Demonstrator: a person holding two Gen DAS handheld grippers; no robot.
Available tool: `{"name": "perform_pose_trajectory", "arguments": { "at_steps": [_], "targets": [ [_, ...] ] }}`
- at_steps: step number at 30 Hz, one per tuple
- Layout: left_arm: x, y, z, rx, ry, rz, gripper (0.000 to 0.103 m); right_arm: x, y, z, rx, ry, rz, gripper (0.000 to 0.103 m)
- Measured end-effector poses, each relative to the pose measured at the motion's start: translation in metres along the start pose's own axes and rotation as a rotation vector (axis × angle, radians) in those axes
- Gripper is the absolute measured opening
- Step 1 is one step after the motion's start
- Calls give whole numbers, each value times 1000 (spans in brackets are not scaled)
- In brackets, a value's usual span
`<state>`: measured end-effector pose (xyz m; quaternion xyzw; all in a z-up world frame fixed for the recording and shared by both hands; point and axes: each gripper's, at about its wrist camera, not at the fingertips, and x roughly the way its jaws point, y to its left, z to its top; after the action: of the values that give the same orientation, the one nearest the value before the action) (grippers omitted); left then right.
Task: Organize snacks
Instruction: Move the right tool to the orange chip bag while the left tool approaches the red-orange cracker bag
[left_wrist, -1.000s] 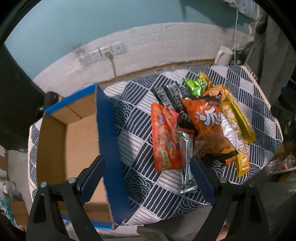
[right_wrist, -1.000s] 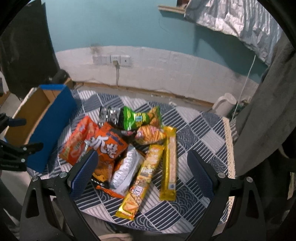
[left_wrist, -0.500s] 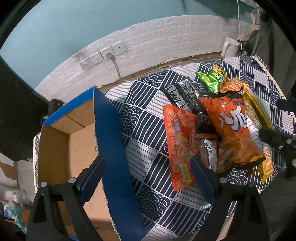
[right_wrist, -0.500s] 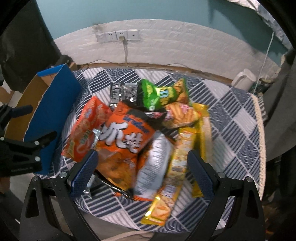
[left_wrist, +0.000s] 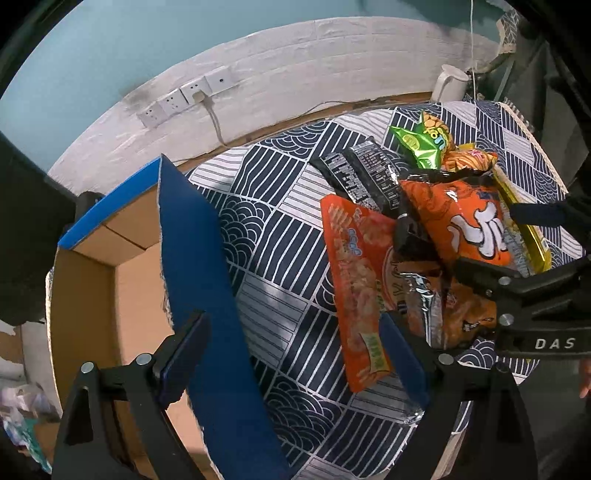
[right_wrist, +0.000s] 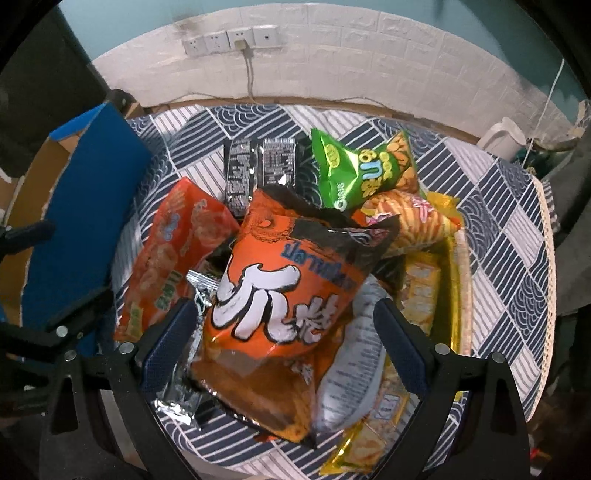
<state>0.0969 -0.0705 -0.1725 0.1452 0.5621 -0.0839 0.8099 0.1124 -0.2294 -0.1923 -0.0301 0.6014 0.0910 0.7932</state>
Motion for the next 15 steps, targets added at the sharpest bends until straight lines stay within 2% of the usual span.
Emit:
{"name": "perform_pose_trajectory", "arguments": {
  "at_steps": [5, 8, 10, 13, 15],
  "targets": [
    [9, 6, 3, -34, 31, -39, 93, 9, 1, 4, 9, 18, -2, 94],
    [9, 4, 3, -27, 30, -41, 93, 14, 4, 4, -1, 26, -7, 84],
    [7, 2, 3, -18, 25, -38, 93, 15, 5, 4, -10, 20, -5, 81],
    [4, 0, 4, -13, 23, -42, 93, 11, 6, 4, -26, 8, -13, 66],
    [2, -1, 4, -16, 24, -48, 93, 7, 3, 5, -21, -4, 4, 50]
  ]
}}
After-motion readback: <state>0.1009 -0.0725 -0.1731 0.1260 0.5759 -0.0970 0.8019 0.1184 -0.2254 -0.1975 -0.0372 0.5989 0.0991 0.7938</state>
